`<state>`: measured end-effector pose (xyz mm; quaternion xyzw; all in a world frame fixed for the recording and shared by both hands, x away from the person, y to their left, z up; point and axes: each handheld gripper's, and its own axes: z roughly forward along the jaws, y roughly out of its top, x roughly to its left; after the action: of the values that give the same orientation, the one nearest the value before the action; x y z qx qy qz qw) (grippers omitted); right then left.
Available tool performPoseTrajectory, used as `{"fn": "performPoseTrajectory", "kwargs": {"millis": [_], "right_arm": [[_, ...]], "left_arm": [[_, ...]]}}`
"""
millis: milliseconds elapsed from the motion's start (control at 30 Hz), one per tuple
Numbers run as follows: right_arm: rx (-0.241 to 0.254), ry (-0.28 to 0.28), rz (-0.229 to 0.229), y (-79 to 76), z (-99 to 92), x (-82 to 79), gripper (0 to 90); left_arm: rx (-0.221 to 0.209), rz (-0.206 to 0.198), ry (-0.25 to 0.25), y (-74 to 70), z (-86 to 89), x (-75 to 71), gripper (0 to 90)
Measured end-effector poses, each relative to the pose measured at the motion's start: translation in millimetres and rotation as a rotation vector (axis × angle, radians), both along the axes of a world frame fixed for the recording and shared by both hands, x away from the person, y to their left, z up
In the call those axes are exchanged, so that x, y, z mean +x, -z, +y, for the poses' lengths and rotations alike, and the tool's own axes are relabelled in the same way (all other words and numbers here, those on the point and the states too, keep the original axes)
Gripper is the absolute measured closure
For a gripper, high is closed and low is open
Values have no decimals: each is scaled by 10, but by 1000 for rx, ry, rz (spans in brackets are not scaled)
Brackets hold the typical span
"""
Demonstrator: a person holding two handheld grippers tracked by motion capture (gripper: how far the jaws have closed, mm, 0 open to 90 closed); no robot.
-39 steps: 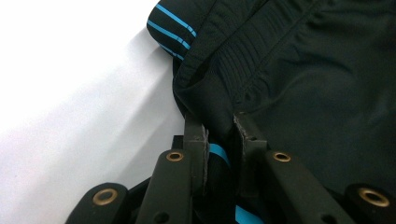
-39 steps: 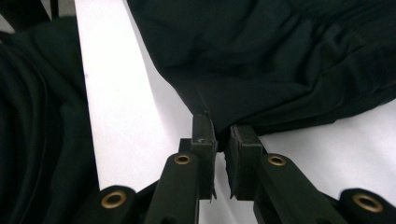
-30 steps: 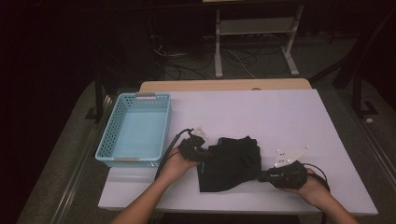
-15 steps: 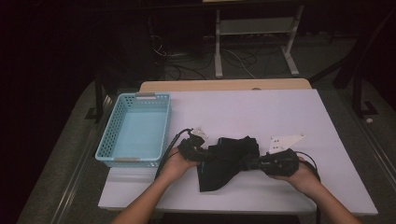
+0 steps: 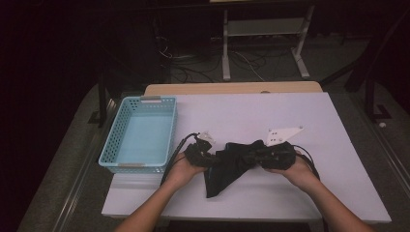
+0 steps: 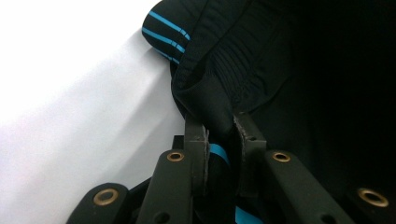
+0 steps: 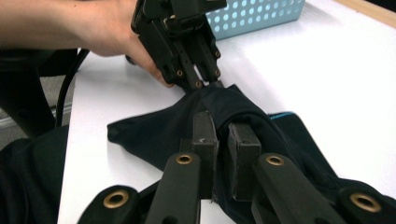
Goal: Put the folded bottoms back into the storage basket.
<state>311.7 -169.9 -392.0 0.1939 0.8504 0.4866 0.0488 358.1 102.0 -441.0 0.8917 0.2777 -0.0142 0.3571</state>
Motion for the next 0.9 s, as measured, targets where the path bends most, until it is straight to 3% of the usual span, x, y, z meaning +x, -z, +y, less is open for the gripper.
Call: {"fn": "performPoseTrajectory", "kwargs": {"millis": [133,300,700,900], "right_arm": [[3,0,-2,4,-11,-5,826],[8,2,-2,-15,-33,-20,826],[39,13,-18,-93,-107,-26,831],[48,16,-36,-169,-130,-12,832]], "left_arm": [[-52,8,2,-69,26,-1,789],[-106,-18,18,-246,-13,-55,790],[-111,-96,93,-637,-147,-42,791],[-93,-121,122,-776,-199,-8,791]]}}
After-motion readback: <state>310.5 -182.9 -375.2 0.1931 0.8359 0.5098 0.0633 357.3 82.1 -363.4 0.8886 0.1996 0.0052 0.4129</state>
